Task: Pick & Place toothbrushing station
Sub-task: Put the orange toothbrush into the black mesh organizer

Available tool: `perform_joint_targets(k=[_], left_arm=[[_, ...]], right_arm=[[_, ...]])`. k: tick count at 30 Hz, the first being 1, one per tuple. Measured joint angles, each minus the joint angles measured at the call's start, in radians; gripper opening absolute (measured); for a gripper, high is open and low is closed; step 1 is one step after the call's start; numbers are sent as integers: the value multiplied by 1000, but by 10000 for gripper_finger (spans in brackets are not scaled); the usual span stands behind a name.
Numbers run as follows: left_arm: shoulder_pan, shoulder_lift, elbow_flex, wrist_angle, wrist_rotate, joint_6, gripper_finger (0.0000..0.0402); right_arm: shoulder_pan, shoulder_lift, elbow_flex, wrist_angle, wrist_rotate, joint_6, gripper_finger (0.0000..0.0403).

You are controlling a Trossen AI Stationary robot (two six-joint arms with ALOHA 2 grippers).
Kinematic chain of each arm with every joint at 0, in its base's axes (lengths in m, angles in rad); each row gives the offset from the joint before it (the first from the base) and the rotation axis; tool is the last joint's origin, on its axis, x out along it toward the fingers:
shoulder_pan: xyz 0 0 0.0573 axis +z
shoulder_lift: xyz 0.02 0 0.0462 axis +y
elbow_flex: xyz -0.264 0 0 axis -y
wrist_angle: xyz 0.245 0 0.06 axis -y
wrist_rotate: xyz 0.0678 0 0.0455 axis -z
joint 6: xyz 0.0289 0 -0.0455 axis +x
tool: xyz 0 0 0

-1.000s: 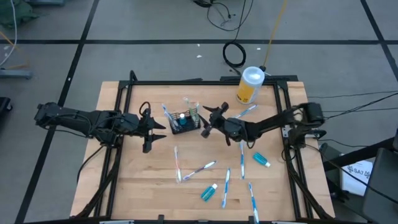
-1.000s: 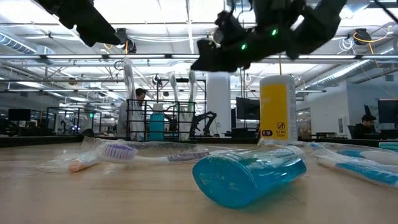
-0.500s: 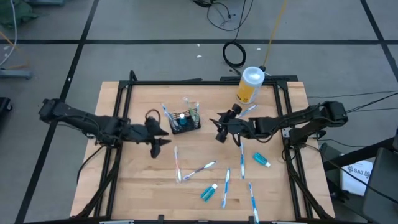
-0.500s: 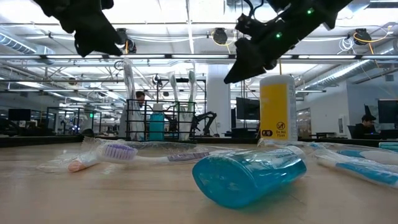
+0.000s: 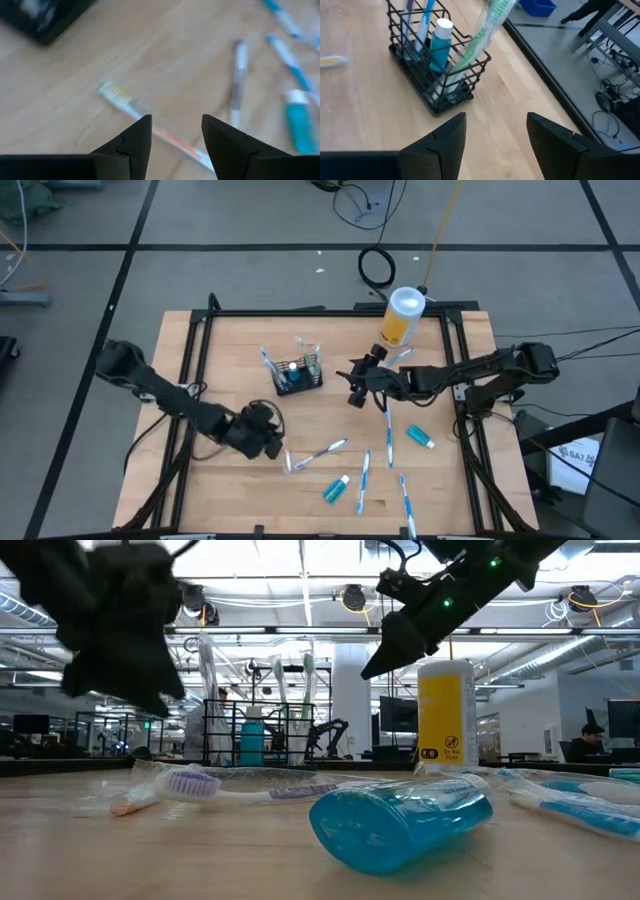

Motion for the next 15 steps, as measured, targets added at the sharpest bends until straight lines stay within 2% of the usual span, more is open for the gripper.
perform_joint_targets(k=[6, 10, 15], left_arm=[[-37, 132, 0, 26, -81, -201, 177], [-33, 198, 0, 69, -114, -258, 177], [-7, 264, 1, 91, -96, -292, 177]], right_arm=[[-32, 0, 0, 108, 0, -8, 200], [-45, 0, 0, 183, -1, -8, 202], [-53, 0, 0, 212, -2, -31, 203]])
